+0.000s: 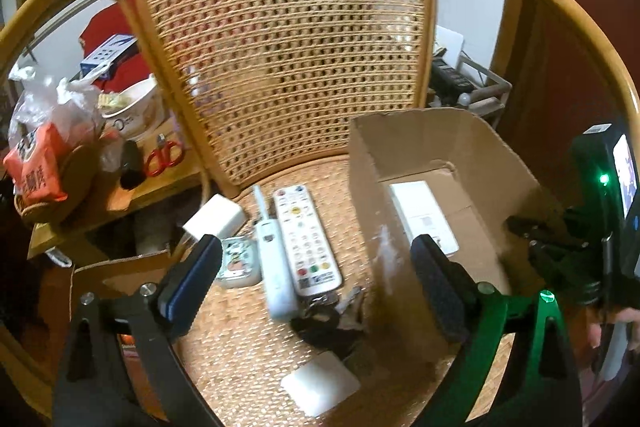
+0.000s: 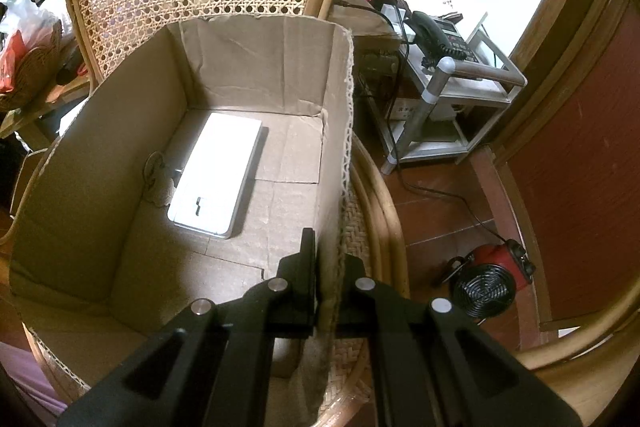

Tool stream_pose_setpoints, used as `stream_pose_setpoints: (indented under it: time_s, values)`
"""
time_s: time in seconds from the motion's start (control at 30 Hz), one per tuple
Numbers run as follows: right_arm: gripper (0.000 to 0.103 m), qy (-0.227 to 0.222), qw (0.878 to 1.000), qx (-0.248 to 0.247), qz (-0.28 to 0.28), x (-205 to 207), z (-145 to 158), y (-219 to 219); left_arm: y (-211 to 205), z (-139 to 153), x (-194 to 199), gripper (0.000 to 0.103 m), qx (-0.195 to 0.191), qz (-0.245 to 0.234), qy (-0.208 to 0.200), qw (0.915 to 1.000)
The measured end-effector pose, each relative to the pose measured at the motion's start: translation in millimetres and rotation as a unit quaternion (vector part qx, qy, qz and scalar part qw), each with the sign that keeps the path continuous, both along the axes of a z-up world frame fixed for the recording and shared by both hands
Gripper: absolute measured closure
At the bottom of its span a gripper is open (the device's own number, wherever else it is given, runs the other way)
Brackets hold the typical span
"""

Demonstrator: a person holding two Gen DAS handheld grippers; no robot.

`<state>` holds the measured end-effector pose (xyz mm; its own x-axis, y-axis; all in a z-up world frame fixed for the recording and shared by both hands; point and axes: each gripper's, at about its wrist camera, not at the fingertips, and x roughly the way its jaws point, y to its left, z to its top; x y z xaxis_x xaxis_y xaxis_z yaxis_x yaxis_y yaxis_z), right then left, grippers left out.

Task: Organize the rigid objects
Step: 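Lower the power bank into the cardboard box and open the left gripper, then move the left gripper to the small white square box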

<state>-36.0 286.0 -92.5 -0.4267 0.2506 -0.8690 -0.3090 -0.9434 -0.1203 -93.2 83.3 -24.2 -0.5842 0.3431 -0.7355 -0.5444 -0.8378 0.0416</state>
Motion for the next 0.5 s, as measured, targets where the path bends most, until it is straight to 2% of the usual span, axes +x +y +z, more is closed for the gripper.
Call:
stream_pose_setpoints:
  time_s: [0.23,0.5]
  values:
    - [0.097,-0.003,1.0,-0.002,0.001,1.3,-2.5,3.7,-29.1,-12.7,1.2,0.007,-0.006,0.02,-0.002,0.9998]
    - [0.097,-0.007,1.0,-0.006,0.0,-0.2,-2.4,5.2,-53.0,-49.2,1.5,0.006,-0.056,0.027,-0.028,0.9976]
